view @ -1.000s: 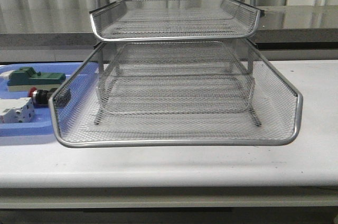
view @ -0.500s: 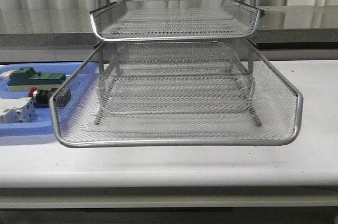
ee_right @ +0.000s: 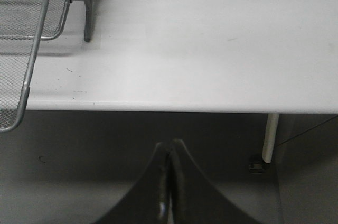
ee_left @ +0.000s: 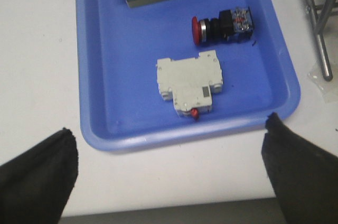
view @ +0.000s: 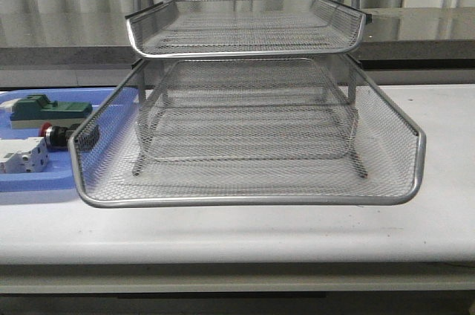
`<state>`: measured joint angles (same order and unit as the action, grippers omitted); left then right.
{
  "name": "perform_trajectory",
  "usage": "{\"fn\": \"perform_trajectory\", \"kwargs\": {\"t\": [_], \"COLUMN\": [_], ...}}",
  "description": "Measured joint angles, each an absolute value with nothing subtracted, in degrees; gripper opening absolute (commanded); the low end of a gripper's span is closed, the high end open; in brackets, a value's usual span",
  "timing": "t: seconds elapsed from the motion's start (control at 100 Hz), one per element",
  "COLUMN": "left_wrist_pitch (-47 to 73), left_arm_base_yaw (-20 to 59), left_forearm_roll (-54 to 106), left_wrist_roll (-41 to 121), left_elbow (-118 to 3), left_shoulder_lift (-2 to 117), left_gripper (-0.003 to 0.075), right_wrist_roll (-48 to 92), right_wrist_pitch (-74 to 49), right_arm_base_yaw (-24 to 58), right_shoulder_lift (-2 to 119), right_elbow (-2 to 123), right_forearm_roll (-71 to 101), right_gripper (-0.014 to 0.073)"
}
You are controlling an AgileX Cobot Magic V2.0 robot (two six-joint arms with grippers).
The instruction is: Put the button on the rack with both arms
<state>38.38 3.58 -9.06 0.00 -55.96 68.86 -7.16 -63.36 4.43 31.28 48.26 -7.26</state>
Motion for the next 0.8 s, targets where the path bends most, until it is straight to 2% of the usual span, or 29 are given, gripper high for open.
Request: {"fn": "perform_trajectory", "kwargs": {"t": [0.29,0.8], "left_wrist_pitch": [42.63,61.94], "left_arm_base_yaw": [3.58,3.58], "left_forearm_roll": [-8.03,2.87], "left_wrist_roll": [15.42,43.58], "left_elbow": [-77.08,-111.57], "left_shoulder_lift": [83.90,118.25], "left_gripper": [0.0680,0.0680], "right_wrist_roll": [-7.16,-7.16], "right_wrist_pitch": [-63.36,-63.36], "right_arm_base_yaw": [4.43,4.43], "right_shoulder_lift": [31.28,31.28], "right_elbow": [48.26,48.26], "right_forearm_roll": [-7.26,-7.26], "right_gripper": [-0.0071,-0.0071]}}
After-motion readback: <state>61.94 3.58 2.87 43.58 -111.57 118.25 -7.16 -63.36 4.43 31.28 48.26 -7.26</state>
